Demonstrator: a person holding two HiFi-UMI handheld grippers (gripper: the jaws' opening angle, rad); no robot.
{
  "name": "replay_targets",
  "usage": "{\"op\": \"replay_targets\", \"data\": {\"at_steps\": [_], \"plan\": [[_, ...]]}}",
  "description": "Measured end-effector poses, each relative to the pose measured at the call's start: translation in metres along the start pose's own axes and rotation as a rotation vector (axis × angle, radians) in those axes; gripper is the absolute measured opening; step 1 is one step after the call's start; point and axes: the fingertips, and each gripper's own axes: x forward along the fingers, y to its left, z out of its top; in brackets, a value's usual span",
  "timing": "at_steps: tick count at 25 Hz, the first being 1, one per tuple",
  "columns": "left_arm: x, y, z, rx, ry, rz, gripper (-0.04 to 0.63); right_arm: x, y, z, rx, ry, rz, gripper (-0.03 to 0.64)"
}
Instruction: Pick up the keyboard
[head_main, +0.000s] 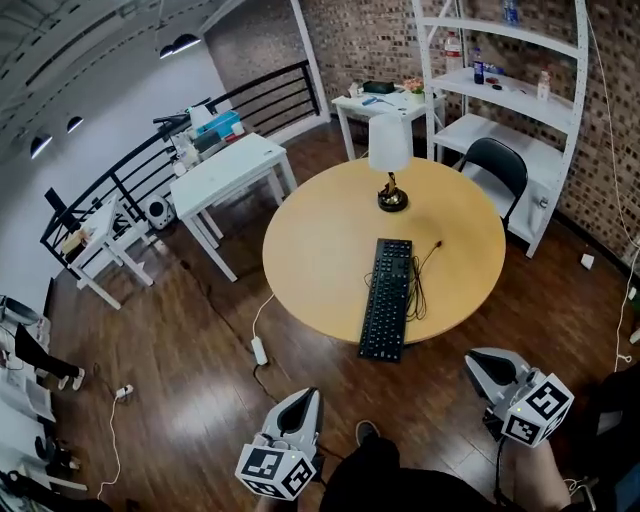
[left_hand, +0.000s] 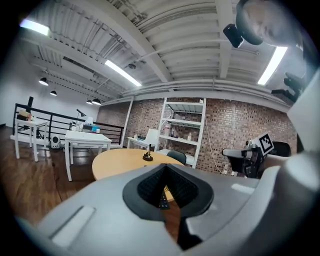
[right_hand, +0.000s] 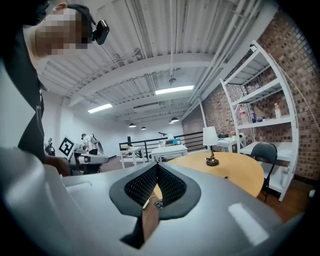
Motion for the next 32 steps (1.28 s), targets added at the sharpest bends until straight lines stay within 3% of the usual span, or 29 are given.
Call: {"op": "replay_targets", "data": {"at_steps": [6, 11, 18, 24, 32], "plan": [[0.049, 0.056, 0.018, -0.027, -0.013, -0.063, 0.031, 0.083, -0.018, 0.026, -0.040, 0.046, -0.018, 0.002], [0.084, 0.097, 0.020, -0.036, 0.012, -0.088, 0.031, 0.149, -0.022, 0.033, -0.054, 0.075, 0.027, 0.002], [0.142, 0.089, 0.012, -0.058, 0.053, -0.062, 0.031, 0.171, -0.082, 0.042, -0.053, 0.096, 0.062, 0.002], [0.182, 0.066, 0.019, -0.055, 0.054, 0.049, 0.031, 0.175, -0.147, 0.042, -0.054, 0.121, 0.138, 0.002], [0.217, 0.034, -0.012, -0.104, 0.125, 0.224, 0.032, 0.178, -0.225, 0.041, -0.045, 0.109, 0.288, 0.008]]}}
